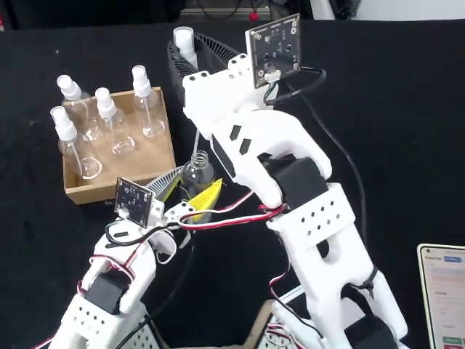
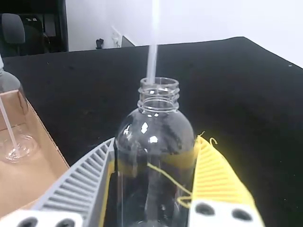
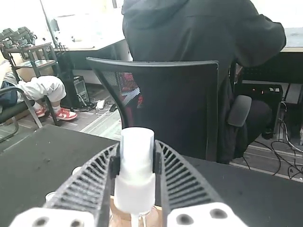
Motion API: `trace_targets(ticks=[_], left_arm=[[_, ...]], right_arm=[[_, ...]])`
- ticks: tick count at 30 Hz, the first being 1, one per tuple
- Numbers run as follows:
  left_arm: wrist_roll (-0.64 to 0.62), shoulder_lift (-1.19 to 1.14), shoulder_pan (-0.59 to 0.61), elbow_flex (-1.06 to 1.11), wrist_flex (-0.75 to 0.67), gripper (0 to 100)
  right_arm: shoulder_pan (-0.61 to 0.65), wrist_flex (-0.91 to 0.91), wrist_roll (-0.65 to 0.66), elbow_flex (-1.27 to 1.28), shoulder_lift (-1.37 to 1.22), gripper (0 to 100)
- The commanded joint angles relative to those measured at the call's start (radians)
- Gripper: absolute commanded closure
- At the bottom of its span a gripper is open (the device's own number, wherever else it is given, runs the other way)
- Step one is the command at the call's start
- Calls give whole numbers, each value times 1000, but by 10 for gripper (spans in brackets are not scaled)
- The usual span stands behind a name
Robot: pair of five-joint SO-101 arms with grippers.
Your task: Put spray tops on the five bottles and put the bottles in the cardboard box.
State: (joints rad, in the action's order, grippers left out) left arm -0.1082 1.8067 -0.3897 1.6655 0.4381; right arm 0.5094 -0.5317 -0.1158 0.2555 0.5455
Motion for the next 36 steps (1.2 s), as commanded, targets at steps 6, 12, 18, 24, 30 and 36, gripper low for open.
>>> trace_targets(ticks=[6, 12, 18, 24, 30, 36], left_arm=[[-11, 11, 16, -4, -25, 826], [-11, 11, 16, -4, -25, 826], [-11, 11, 10, -4, -25, 826], [-11, 11, 16, -4, -25, 826], [-11, 11, 16, -4, -25, 826], [-11, 11, 16, -4, -25, 826]], right_arm=[[0, 8, 9, -19, 30, 987], [2, -118, 9, 4, 105, 987], [12, -121, 8, 159, 188, 987], [38, -121, 8, 295, 239, 987], [40, -121, 9, 397, 309, 987], [40, -121, 9, 518, 407, 987]])
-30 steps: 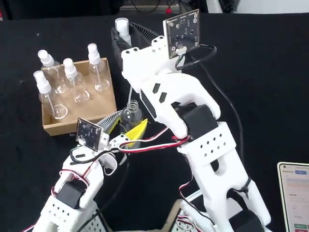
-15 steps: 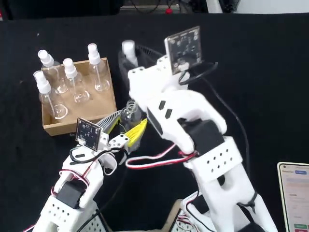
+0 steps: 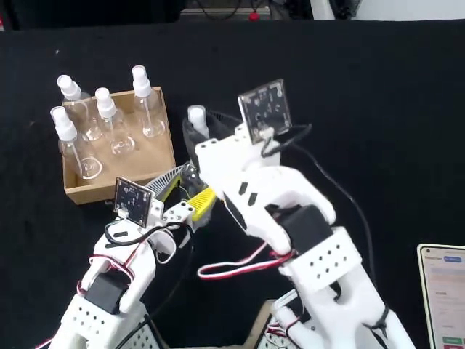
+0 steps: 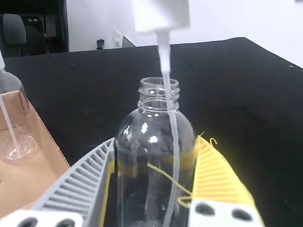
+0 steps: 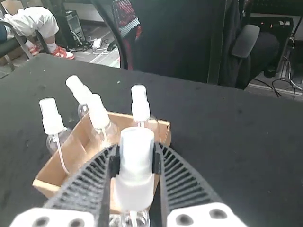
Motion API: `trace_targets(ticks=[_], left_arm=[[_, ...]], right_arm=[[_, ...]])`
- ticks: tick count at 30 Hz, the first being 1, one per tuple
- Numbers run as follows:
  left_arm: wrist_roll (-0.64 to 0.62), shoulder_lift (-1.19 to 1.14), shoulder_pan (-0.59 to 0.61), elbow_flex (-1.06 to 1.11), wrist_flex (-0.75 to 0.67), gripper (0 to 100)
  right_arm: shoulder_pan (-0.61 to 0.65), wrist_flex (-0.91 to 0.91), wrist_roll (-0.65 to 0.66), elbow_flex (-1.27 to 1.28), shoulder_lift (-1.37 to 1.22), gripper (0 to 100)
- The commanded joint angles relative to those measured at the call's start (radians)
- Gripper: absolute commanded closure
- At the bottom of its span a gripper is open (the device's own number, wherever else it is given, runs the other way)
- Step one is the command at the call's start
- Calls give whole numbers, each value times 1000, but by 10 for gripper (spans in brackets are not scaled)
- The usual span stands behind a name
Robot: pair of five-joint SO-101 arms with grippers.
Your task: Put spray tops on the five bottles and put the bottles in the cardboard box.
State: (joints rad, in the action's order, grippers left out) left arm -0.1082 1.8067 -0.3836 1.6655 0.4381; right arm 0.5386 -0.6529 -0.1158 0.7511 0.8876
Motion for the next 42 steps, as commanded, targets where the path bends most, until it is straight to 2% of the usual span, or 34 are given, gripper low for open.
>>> trace_targets(ticks=[1, 15, 18, 23, 30, 35, 42], left_arm=[[-11, 11, 10, -4, -25, 826], [-11, 11, 10, -4, -25, 826], [-11, 11, 12, -4, -25, 826], [-11, 11, 12, -4, -25, 826], [-9, 11, 12, -10, -25, 826], [74, 11, 1, -15, -25, 826], [87, 11, 1, -15, -25, 826]], right_arm=[[11, 0, 9, 42, 81, 987], [38, -21, 9, 176, 145, 987], [72, -46, 14, 170, 145, 987], [77, -57, 97, 173, 147, 987], [75, -130, 100, 168, 147, 987], [72, -110, 101, 139, 137, 987], [74, -143, 101, 28, 131, 987]])
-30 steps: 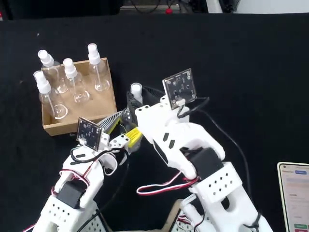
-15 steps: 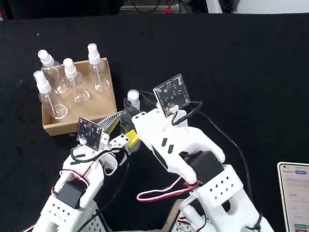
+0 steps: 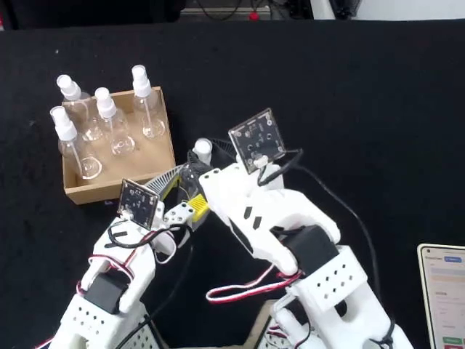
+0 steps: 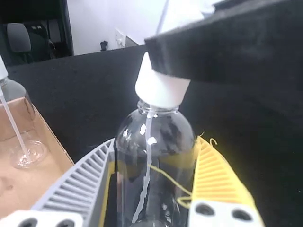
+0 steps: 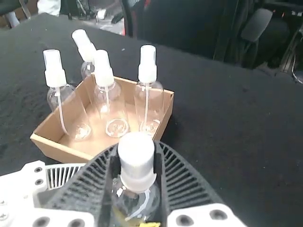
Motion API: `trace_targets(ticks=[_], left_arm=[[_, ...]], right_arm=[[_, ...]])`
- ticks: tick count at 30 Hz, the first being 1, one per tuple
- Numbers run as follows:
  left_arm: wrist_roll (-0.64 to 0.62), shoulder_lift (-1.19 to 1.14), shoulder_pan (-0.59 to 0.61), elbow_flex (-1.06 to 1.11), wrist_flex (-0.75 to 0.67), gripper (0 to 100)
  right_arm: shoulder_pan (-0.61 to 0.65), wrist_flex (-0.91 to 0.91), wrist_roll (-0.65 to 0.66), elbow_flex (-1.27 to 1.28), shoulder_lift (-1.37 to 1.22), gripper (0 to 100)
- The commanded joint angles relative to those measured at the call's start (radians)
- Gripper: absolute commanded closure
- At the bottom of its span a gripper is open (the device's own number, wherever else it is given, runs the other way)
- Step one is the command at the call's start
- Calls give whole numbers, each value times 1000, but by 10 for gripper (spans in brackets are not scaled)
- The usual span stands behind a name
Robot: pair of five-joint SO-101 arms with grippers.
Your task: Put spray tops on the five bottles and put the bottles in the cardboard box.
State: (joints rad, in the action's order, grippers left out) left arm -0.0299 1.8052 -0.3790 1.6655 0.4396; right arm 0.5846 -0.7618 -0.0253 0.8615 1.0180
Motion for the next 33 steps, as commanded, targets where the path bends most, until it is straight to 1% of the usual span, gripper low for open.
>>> trace_targets(ticks=[1, 6, 12, 19, 29, 31, 33], left_arm=[[9, 12, -4, -15, -26, 826], [9, 12, -4, -25, -26, 826], [9, 12, -4, -25, -26, 826], [9, 12, 1, -22, -26, 826], [9, 12, -2, -25, -28, 826], [9, 12, 5, -35, -57, 826], [9, 12, 10, -44, -115, 826]], right_arm=[[29, -58, 11, -101, -12, 987], [29, -164, 32, -193, -130, 978], [31, -245, 57, -249, -165, 854], [31, -245, 57, -275, -147, 858], [26, -241, 58, -332, 22, 858], [23, -239, 58, -332, 53, 858], [-12, -239, 58, -331, 84, 858]])
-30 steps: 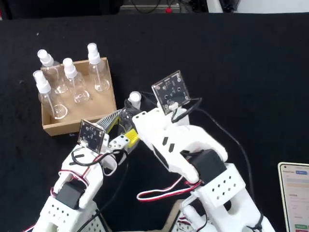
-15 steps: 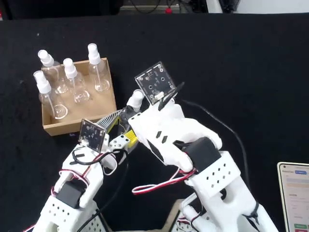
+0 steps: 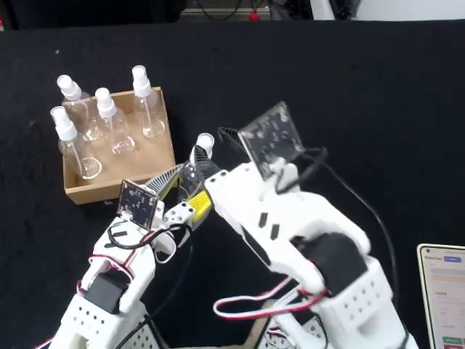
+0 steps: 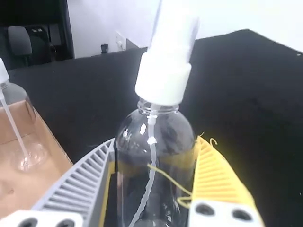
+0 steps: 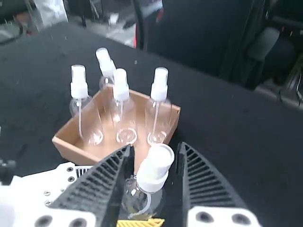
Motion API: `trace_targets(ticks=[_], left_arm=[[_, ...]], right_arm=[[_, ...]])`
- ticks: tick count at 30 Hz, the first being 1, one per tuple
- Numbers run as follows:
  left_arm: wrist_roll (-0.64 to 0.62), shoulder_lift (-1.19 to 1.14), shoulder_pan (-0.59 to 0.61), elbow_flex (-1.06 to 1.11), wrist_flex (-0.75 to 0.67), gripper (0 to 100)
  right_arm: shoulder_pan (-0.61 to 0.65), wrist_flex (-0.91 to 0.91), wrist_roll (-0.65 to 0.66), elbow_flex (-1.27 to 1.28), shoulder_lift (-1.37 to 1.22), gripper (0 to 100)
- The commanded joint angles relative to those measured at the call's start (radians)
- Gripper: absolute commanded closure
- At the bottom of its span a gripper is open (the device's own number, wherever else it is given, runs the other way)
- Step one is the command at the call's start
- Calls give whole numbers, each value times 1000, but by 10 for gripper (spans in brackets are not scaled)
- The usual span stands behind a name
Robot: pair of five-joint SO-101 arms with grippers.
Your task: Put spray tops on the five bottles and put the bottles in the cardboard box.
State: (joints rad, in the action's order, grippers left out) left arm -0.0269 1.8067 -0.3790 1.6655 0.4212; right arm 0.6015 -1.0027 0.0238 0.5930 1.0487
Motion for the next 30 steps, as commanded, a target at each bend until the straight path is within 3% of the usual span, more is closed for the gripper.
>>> trace_targets(ticks=[1, 7, 10, 19, 23, 30], left_arm=[[6, 11, 21, -45, -140, 826], [8, 11, 131, 13, -419, 826], [8, 9, 182, 35, -473, 829], [0, 11, 286, 27, -471, 826], [0, 0, 337, -94, -466, 826], [6, -153, 343, -325, -468, 826]], right_arm=[[-58, 2, 9, -61, 67, 858], [-311, -12, 8, -18, 119, 856], [-384, -2, 8, 59, 119, 855], [-367, 161, -38, 361, 124, 857], [-348, 222, -130, 460, 125, 855], [-342, 236, -140, 510, 125, 855]])
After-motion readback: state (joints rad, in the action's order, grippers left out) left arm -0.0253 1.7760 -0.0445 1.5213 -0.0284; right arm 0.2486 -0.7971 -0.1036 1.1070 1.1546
